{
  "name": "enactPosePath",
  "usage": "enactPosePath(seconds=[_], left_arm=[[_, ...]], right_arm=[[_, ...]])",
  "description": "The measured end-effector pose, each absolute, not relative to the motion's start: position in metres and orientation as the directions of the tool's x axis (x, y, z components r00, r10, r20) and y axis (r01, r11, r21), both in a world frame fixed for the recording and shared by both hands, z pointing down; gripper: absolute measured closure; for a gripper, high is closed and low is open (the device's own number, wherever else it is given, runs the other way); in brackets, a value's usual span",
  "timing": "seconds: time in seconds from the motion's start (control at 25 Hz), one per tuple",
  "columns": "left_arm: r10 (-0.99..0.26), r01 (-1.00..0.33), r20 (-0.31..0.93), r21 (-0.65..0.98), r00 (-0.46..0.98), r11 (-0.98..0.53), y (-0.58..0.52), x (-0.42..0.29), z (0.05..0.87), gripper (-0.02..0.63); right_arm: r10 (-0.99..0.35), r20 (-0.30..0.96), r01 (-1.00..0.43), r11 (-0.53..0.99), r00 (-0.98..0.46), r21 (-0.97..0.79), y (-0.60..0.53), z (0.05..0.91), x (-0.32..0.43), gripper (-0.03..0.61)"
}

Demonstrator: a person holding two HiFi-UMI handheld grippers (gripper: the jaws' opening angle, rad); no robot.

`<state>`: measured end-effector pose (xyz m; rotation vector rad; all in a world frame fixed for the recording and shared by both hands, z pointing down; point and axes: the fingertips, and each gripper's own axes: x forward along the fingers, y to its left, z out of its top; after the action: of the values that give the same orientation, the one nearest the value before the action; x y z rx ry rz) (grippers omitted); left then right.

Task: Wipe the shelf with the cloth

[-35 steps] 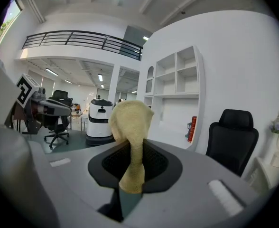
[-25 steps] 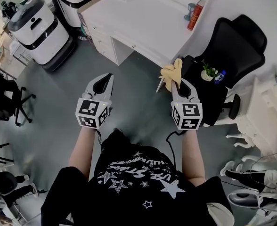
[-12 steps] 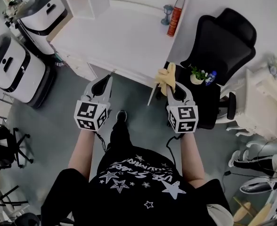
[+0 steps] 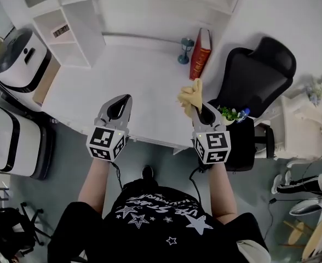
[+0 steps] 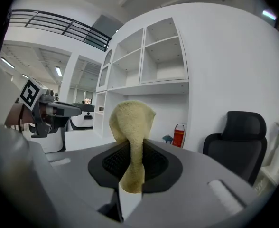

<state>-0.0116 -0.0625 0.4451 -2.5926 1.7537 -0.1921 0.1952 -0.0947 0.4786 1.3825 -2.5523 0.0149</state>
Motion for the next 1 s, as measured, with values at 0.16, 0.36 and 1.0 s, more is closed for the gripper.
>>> enactPosePath(seconds=[0.16,0.36,1.0], left_arm=[[-0.920,-0.918,0.070,-0.063,0.387,-0.391,-0.110,-0.045,0.430,0.614],[-0.913,-0.911,0.040,-0.059,0.406,-0.408,-0.146,-0.073,0.412,0.614],[-0.924,-0.918,-0.061,-0.154,0.377,-0.365,-0.215,-0.087,0.295,0.614]], right_arm=[[-0.850,0.181,-0.851,0.516,-0.494,0.100,-0.138,0.453,0.169,0.497],[-0.871,0.124,-0.865,0.489,-0.476,0.114,-0.168,0.413,0.149,0.497],[-0.794,-0.051,-0.776,0.575,-0.605,0.259,-0.245,0.249,0.106,0.497]])
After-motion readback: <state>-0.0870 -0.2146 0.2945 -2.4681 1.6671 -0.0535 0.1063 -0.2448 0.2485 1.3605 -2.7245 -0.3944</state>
